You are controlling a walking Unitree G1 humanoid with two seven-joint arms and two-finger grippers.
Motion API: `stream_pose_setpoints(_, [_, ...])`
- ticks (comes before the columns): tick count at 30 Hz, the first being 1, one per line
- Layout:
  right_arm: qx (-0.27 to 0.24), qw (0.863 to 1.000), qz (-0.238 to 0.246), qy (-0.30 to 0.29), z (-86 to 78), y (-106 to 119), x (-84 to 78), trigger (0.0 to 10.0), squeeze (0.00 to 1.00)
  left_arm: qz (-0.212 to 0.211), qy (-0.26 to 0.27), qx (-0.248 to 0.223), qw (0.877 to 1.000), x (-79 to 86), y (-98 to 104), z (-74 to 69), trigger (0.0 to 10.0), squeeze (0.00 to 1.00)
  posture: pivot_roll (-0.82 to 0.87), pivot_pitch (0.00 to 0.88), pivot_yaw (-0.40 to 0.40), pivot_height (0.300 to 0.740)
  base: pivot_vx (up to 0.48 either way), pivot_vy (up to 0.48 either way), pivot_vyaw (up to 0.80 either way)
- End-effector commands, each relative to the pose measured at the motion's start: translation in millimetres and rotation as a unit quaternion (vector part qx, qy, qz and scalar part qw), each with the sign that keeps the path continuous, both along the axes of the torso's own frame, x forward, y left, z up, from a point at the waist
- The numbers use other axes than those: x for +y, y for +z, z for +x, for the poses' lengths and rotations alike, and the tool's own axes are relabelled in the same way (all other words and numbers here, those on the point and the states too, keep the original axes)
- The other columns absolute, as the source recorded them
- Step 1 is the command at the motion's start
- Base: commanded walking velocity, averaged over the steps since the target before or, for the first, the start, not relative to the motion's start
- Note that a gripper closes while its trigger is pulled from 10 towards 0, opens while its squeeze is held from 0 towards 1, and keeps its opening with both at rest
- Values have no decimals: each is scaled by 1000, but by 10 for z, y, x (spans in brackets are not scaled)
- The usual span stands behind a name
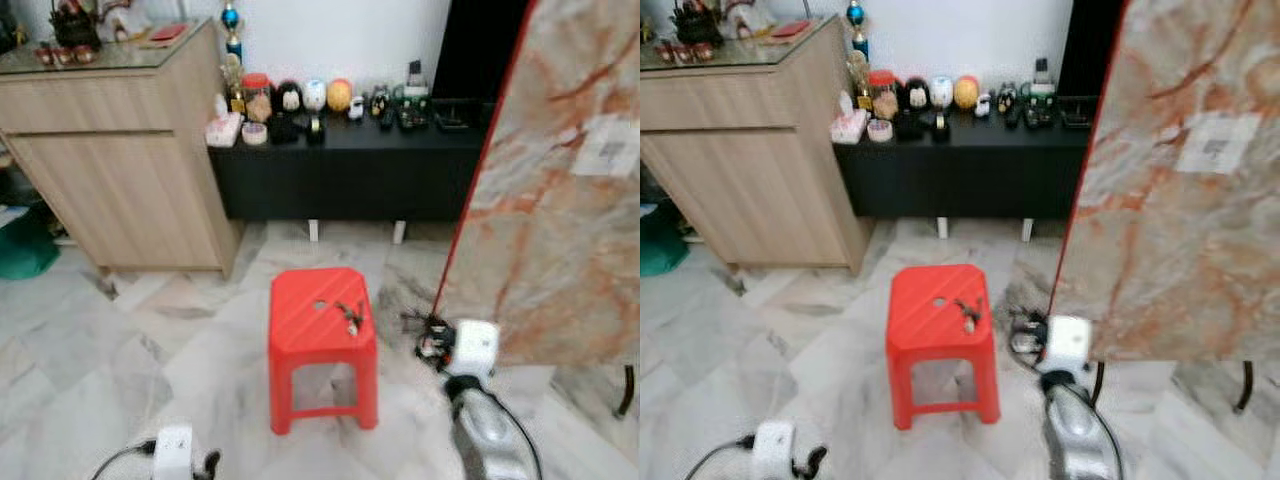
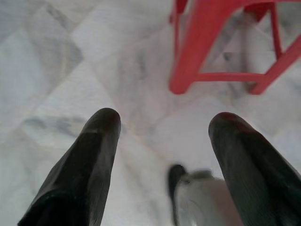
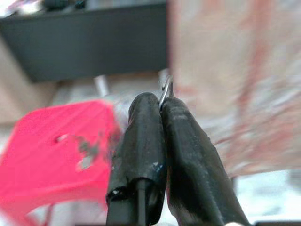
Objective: Hang keys on a hook
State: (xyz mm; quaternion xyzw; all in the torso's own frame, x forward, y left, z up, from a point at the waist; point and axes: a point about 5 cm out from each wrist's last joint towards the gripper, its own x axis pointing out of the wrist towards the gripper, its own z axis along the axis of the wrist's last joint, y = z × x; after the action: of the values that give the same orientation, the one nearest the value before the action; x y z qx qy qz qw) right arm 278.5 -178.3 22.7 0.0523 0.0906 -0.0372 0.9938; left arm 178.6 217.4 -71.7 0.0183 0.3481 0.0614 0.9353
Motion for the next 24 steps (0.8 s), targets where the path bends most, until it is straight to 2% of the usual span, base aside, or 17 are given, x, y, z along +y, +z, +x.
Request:
stream_pose_setpoints(1, [-12, 1000, 9, 9, 45, 47, 100, 10000, 0, 8, -2, 10, 1000, 61, -4, -21, 10000, 0, 30, 0, -8, 725, 0, -307, 0])
stream_pose_setpoints(6, [-8, 1000, 8, 5, 19, 18, 72, 10000, 0, 10, 2, 17, 1000, 54, -23, -50, 10000, 0, 42, 0, 2, 725, 0, -299, 0])
stream_pose_setpoints(18, [-17, 1000, 12, -13, 105, 82, 40, 10000, 0, 8, 15, 7, 1000, 106, -7, -62, 10000, 0, 50, 0, 6, 725, 0, 0, 0])
stream_pose_setpoints(24, [-23, 999, 13, -29, 134, 116, -20, 10000, 0, 8, 18, 18, 1000, 95, -33, -101, 10000, 0, 42, 0, -1, 725, 0, 0, 0])
